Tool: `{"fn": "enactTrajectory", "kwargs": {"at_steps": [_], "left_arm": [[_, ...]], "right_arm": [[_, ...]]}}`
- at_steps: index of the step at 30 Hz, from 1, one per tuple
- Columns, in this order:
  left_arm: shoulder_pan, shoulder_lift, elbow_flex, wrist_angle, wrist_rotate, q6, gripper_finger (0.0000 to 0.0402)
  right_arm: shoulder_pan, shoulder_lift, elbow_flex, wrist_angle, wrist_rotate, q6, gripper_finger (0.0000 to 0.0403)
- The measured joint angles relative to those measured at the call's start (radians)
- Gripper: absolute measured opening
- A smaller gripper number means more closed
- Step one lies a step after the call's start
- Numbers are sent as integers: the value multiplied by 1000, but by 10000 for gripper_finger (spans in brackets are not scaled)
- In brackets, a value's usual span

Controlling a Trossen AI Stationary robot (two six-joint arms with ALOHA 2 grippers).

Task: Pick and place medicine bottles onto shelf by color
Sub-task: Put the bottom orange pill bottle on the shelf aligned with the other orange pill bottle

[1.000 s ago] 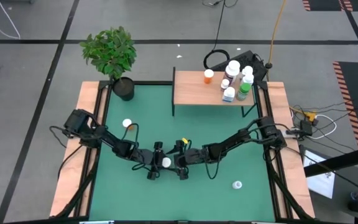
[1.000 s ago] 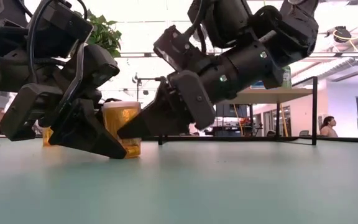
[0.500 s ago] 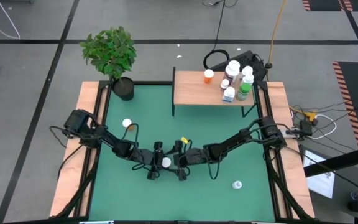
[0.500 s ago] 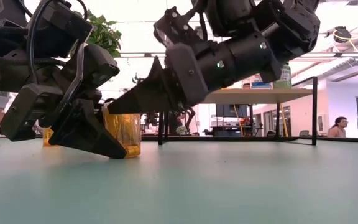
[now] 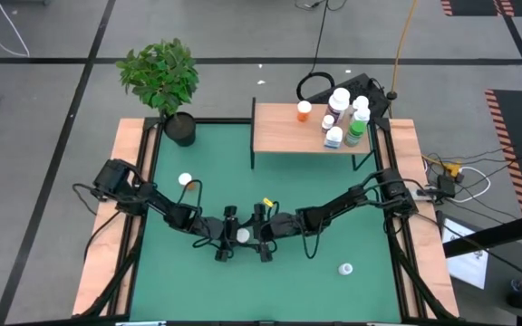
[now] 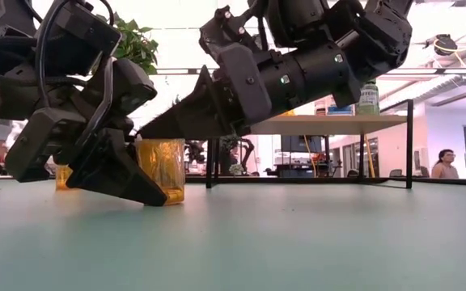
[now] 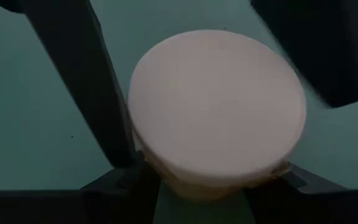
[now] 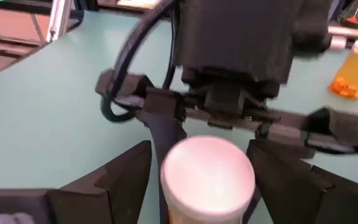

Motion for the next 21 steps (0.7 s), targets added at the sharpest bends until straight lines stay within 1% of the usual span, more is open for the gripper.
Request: {"fn": "enactTrajectory", "kwargs": {"at_steps": [7,10,14,17,21], "left_arm": [[0,0,0,0,-1,-39,195],[0,0,0,-1,-4,-93,195],[1,1,0,-1,-4,-127,196],[1,1,0,-6,-4,-155,196],[4,0,2,-28,-10,-190,196]], "right_arm": [[-6,0,0,-28,1,15,247],[-7,0,0,-32,5,15,243],[-7,-4,0,-45,9,21,230],[-14,-26,0,-97,4,42,218],[-26,-83,1,-220,0,67,210]]}}
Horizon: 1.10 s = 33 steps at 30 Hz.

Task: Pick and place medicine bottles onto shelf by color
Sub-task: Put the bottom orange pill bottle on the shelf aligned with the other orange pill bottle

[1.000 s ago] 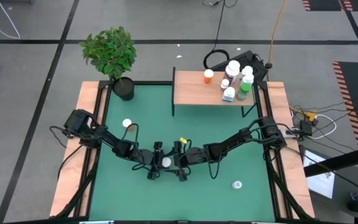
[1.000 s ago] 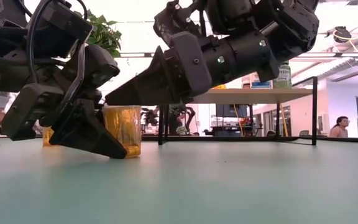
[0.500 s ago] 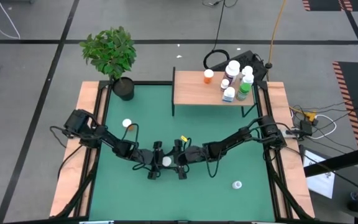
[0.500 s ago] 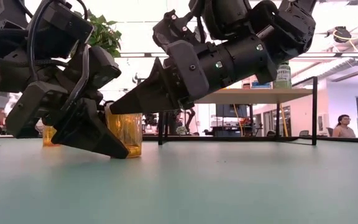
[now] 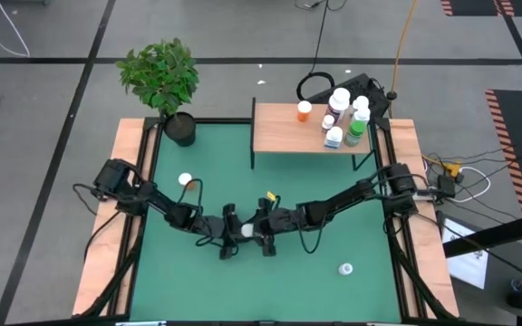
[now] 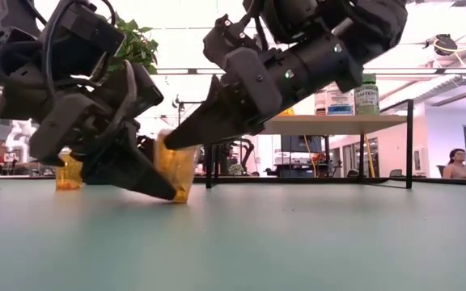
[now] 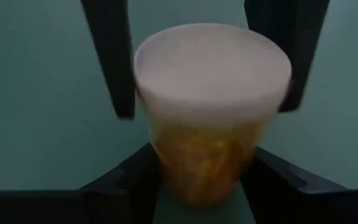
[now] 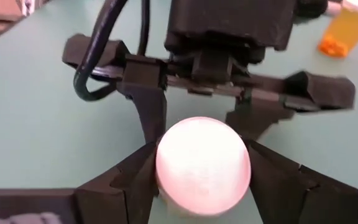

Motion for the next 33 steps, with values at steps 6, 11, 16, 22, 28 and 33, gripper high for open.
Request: {"fn": "enactTrajectory", "kwargs": {"at_steps": [6,11,16,22,28,33], "left_arm": [[6,-9,-2,0,-111,-201,226],[27,-23,-6,11,-163,-209,282],[50,-10,-5,38,-264,-289,319],[62,47,-2,65,-383,-442,325],[34,55,-3,87,-387,-448,326],[26,57,-4,128,-359,-419,326]], "right_arm": [[-20,-121,-1,-172,5,35,208],[-46,-266,0,-365,2,31,207],[-122,-473,89,-671,110,-10,207],[-297,-552,359,-1062,330,28,206],[-489,-570,377,-1182,370,66,206],[-594,-565,316,-1167,339,72,206]]}}
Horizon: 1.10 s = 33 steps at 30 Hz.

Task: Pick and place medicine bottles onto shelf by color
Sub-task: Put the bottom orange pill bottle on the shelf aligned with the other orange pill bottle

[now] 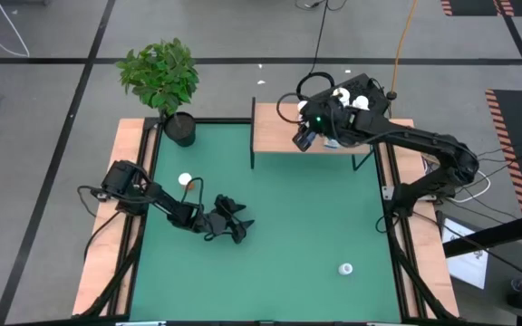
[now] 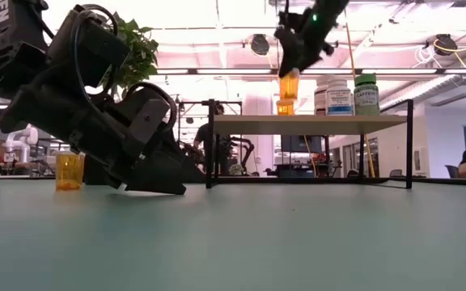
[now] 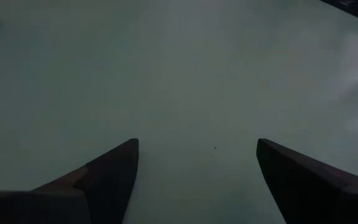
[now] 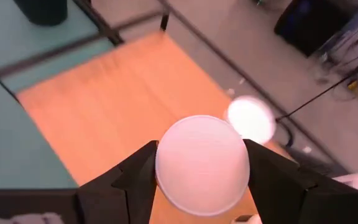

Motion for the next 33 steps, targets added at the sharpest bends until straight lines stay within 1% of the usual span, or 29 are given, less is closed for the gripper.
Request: {"fn": "enactTrajectory", "kwargs": {"at_steps": [2,4,11,14,20,29,33], "left_arm": [[0,0,0,1,1,0,326],[0,0,0,2,1,0,326],[12,0,0,10,3,-12,326],[12,0,0,10,2,-12,326],[12,0,1,11,2,-18,326],[12,-1,1,8,14,-16,326],[25,-3,2,0,43,-29,326]], "right_arm": [[-29,1,-38,35,-45,0,206],[-48,0,-71,63,-68,15,206],[-97,9,-151,132,-91,19,220],[-109,7,-155,147,-125,13,223],[-114,8,-156,159,-153,-17,225],[-114,8,-156,173,-160,-53,227],[-114,8,-156,182,-185,-67,250]]}}
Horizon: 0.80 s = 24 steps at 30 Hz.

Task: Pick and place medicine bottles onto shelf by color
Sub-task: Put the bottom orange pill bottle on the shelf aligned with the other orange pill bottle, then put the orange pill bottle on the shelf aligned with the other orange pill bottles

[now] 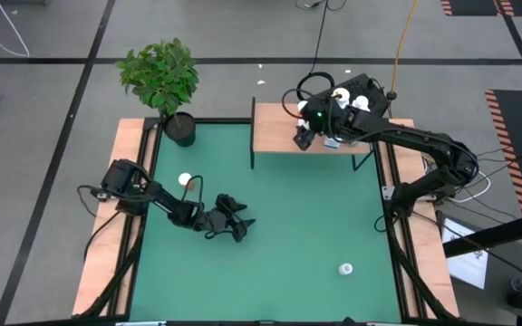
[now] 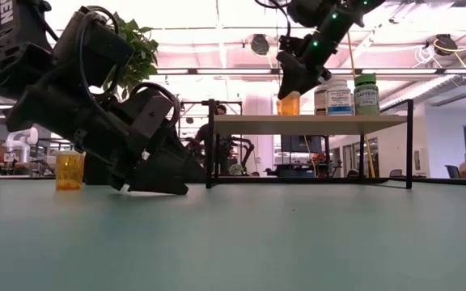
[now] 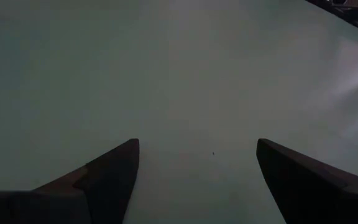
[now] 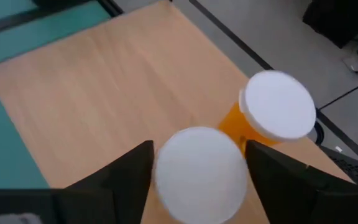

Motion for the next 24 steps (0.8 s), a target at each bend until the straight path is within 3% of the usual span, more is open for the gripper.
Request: {"fn": "enactTrajectory", "kwargs": {"at_steps": [7,16,20,24], "left_arm": [[4,-2,2,-27,6,-27,326],[-5,-40,2,-89,22,-139,326],[-12,-137,0,-251,44,-158,326],[-41,-264,-2,-502,-9,-223,326]], "right_arm": [[1,-8,0,85,2,-8,309],[92,-137,-1,62,-53,-59,313],[186,-204,-63,57,-76,-41,313],[286,-259,-230,193,-75,-13,313]]}}
